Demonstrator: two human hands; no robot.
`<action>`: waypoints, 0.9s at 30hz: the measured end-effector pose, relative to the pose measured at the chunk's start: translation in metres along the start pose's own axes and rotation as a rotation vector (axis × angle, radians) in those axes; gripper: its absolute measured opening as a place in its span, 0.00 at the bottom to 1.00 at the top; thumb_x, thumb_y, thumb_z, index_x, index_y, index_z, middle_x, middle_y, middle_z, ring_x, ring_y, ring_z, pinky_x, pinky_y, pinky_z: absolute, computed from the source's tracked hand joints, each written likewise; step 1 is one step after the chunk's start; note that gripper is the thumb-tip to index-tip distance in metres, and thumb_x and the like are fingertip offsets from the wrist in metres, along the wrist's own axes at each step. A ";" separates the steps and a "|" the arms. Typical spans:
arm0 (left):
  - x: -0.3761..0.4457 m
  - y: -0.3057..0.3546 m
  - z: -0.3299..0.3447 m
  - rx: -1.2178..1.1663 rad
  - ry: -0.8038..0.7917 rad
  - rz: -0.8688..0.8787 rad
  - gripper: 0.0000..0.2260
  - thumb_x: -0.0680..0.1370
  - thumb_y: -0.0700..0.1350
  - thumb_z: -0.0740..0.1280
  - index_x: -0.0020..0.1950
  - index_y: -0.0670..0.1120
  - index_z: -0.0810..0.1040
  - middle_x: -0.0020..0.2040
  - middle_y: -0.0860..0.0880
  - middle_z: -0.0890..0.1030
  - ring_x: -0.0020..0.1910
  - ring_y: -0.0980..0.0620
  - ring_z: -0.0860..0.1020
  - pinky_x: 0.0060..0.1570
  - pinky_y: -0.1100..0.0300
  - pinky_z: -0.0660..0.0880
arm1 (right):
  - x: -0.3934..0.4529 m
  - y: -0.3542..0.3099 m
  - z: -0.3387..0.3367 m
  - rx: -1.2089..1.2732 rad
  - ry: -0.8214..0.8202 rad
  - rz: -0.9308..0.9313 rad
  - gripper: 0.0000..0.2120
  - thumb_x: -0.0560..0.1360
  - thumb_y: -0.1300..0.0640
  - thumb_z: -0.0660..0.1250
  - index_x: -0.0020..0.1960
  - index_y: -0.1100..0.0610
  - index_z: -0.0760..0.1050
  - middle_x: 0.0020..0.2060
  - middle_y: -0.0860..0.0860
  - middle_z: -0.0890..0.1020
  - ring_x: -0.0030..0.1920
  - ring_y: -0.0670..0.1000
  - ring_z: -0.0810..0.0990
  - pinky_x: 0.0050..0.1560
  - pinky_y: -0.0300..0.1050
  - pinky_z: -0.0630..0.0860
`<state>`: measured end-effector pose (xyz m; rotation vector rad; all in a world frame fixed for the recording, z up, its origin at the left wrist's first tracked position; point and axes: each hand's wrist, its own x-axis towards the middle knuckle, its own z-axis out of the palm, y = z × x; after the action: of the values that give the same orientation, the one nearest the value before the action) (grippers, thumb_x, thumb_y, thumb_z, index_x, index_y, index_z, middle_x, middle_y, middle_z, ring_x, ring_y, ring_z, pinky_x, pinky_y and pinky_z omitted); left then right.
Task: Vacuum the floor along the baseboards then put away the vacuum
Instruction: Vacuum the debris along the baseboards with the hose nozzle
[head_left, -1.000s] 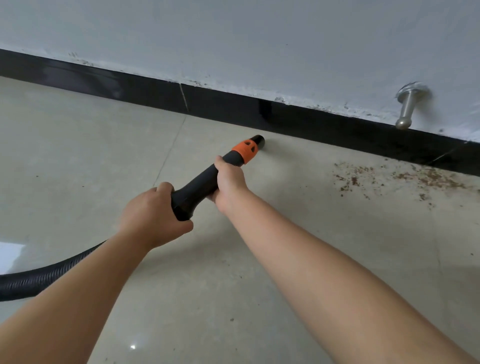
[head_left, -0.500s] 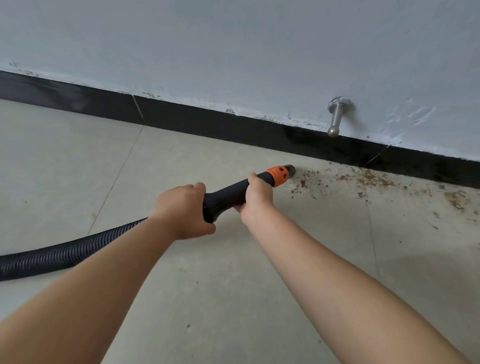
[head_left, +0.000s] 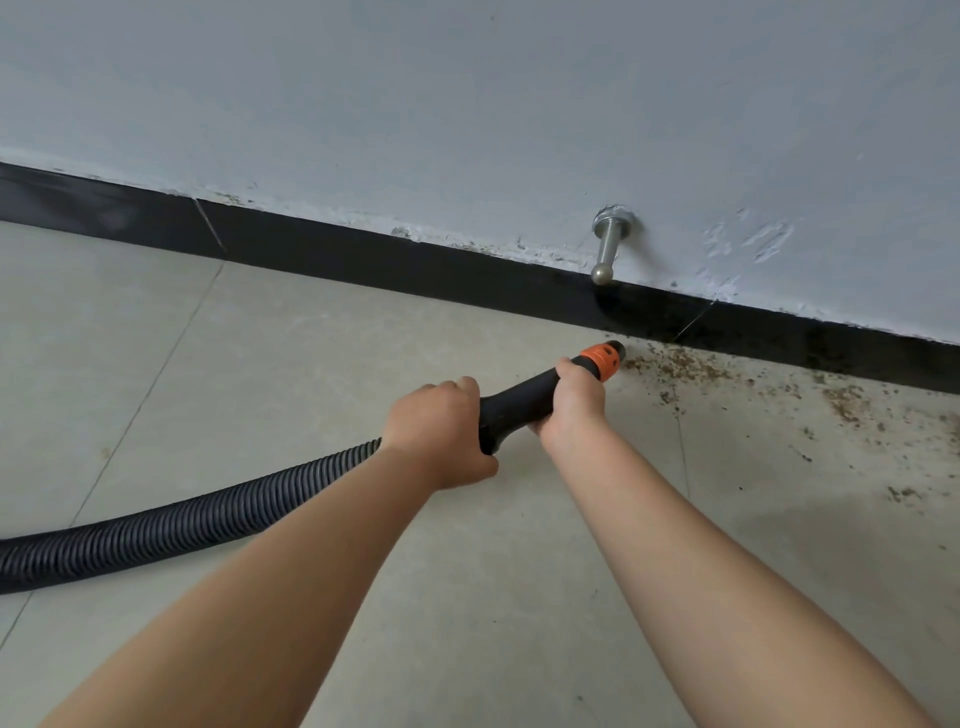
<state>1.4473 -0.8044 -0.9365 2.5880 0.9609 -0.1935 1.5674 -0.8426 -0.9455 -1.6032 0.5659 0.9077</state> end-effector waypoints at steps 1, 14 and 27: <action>-0.001 0.001 0.001 -0.020 0.010 -0.002 0.17 0.71 0.52 0.67 0.47 0.46 0.61 0.42 0.51 0.69 0.40 0.50 0.68 0.37 0.59 0.65 | 0.000 -0.001 -0.001 -0.001 0.002 -0.003 0.21 0.78 0.53 0.62 0.67 0.61 0.65 0.61 0.58 0.74 0.60 0.61 0.74 0.61 0.59 0.72; -0.061 -0.094 -0.001 0.201 0.509 -0.107 0.22 0.56 0.37 0.79 0.45 0.33 0.75 0.35 0.36 0.77 0.32 0.35 0.76 0.31 0.47 0.72 | -0.068 0.046 0.078 -0.068 -0.198 0.032 0.24 0.79 0.54 0.59 0.72 0.61 0.57 0.66 0.58 0.71 0.64 0.60 0.72 0.64 0.53 0.70; -0.036 -0.072 -0.002 0.132 0.273 -0.126 0.15 0.74 0.45 0.65 0.58 0.43 0.66 0.55 0.46 0.74 0.53 0.46 0.72 0.44 0.59 0.61 | -0.040 0.038 0.064 0.002 -0.157 0.014 0.19 0.78 0.54 0.63 0.65 0.59 0.64 0.57 0.57 0.75 0.57 0.60 0.76 0.55 0.58 0.76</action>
<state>1.3733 -0.7749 -0.9474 2.7240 1.2472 0.0688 1.4981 -0.7937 -0.9393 -1.5126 0.4687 1.0331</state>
